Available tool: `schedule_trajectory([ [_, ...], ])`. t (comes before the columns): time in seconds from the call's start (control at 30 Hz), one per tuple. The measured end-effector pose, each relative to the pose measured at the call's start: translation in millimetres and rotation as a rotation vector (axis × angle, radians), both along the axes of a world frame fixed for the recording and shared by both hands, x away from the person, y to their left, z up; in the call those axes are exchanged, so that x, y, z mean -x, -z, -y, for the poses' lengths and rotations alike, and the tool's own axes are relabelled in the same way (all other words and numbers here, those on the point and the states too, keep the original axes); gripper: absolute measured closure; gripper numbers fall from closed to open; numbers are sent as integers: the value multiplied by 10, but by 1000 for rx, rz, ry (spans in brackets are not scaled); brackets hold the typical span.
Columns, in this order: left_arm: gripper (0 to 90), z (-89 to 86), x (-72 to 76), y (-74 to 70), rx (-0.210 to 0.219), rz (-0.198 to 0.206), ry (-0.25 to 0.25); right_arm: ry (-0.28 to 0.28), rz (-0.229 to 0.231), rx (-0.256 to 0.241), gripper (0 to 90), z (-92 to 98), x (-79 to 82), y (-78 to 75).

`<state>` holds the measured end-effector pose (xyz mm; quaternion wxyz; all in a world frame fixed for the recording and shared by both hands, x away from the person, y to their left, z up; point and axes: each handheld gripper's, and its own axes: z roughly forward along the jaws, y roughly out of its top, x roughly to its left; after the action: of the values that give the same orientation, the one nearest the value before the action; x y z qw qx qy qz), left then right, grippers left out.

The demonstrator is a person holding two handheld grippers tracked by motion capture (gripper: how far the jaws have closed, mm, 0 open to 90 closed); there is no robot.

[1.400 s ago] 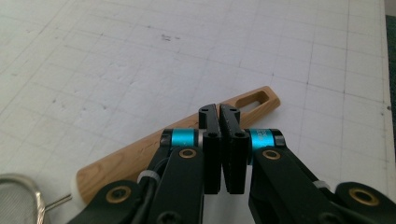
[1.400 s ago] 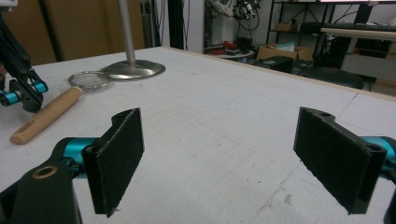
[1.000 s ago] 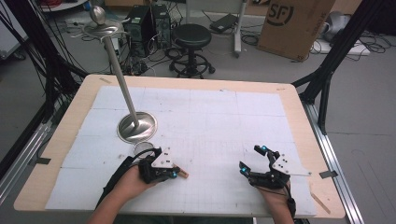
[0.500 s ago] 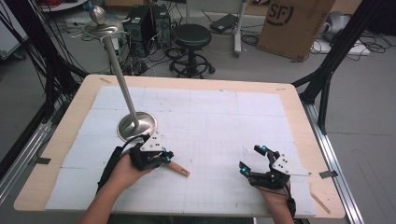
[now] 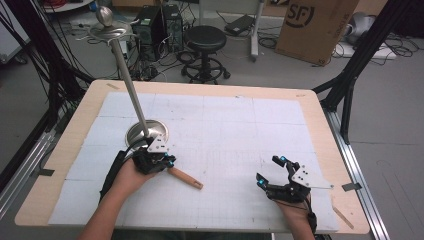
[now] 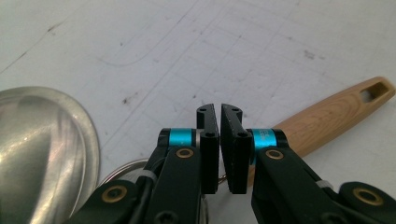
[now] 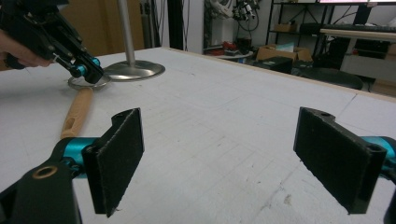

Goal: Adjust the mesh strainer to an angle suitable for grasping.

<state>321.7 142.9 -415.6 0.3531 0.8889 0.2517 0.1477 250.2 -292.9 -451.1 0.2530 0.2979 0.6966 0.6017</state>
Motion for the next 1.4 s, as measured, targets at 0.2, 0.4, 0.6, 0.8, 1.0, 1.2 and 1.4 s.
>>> schedule_trajectory([
  [0.2, 860, -99, 8, 90, -13, -15, -20, 0, 0, -1, 152, -2, 0, 0],
  [0.4, 869, -137, 79, 86, 4, -14, -6, 2, 1, 0, 152, -5, 1, 0],
  [0.6, 879, -161, 161, 64, 3, -7, 9, 3, 2, 1, 152, -4, 0, 0],
  [0.8, 891, -153, 217, 53, -10, -9, 17, 2, 2, 0, 152, -4, 0, 0],
  [1.0, 893, -186, 290, 51, -1, -23, 37, 0, 1, 0, 152, -2, -1, 0],
  [1.2, 876, -198, 317, 53, 1, -15, 37, 1, 1, 1, 152, -2, -1, 0],
  [1.4, 856, -186, 382, 9, 29, -2, 67, 1, 0, 1, 152, -3, -1, 0],
])
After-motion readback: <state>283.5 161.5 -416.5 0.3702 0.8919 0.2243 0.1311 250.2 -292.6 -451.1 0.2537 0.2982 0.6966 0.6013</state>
